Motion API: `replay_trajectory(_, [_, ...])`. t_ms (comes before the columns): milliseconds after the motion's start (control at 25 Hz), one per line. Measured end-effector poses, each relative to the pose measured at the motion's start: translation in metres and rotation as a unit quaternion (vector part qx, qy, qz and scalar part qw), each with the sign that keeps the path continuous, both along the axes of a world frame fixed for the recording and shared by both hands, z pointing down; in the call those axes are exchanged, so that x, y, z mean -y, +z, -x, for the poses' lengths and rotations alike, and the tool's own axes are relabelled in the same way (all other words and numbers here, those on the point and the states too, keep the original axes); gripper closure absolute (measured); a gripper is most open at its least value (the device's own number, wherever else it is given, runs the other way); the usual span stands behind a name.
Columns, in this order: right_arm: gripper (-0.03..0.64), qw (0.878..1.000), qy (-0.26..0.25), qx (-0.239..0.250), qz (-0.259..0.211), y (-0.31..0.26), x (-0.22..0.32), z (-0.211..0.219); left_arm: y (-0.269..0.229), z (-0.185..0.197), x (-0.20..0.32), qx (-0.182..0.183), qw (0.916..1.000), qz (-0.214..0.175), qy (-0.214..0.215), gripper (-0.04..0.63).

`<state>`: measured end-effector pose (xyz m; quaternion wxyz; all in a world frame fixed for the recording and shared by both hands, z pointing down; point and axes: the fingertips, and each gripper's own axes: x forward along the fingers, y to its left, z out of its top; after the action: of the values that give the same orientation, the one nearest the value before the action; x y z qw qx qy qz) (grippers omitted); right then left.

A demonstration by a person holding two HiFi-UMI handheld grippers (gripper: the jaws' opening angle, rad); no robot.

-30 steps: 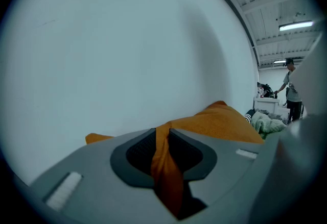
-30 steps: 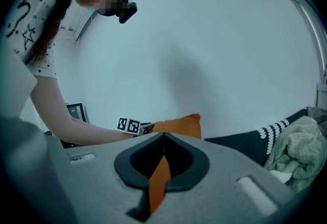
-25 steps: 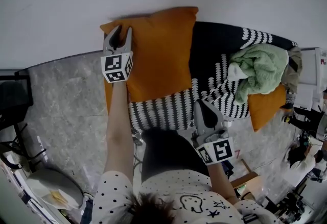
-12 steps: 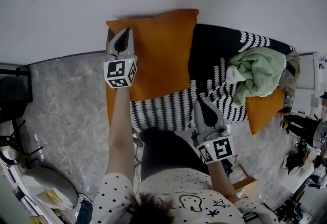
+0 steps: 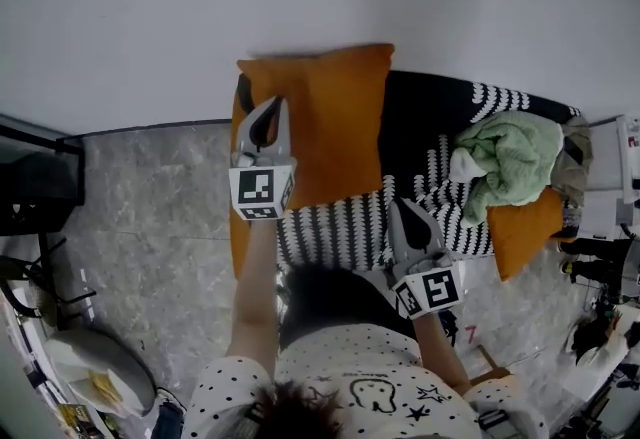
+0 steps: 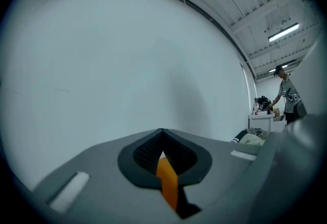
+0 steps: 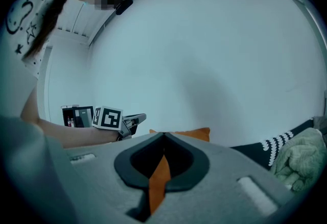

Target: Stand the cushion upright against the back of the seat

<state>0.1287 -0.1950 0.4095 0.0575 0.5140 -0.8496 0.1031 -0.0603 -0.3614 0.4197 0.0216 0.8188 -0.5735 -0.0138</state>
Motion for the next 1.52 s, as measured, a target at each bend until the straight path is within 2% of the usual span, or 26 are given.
replay_trajectory(280, [0.621,1.000,0.000,0.006,-0.005,-0.012,-0.009,0.003,-0.035,-0.002,-0.043,0.009,1.0000,-0.004,-0.001,0.601])
replay_trajectory(440, [0.621,1.000,-0.005,0.006,-0.004,-0.014,-0.013,0.004,-0.049,0.003,-0.067,-0.011,0.9997,0.000,-0.020,0.601])
replay_trajectory(560, [0.621,1.000,-0.010,0.007,-0.003,-0.014,-0.013,0.004,-0.059,0.005,-0.083,-0.013,0.9996,-0.006,-0.025,0.601])
replay_trajectory(720, [0.621,1.000,-0.017,0.009,-0.010,-0.021,-0.012,0.009,-0.072,0.002,-0.104,-0.017,0.9996,-0.017,-0.017,0.601])
replay_trajectory(1120, [0.621,0.999,-0.042,0.022,-0.023,-0.033,-0.014,0.031,-0.093,-0.015,-0.155,-0.033,0.9992,-0.016,0.015,0.601])
replay_trajectory(1360, [0.621,0.998,-0.056,0.024,-0.035,-0.041,-0.023,0.048,-0.088,-0.018,-0.188,-0.035,0.9987,-0.001,0.036,0.601])
replay_trajectory(1520, [0.621,0.997,-0.068,0.024,-0.041,-0.046,-0.030,0.057,-0.080,-0.021,-0.207,-0.054,0.9973,0.020,0.046,0.601])
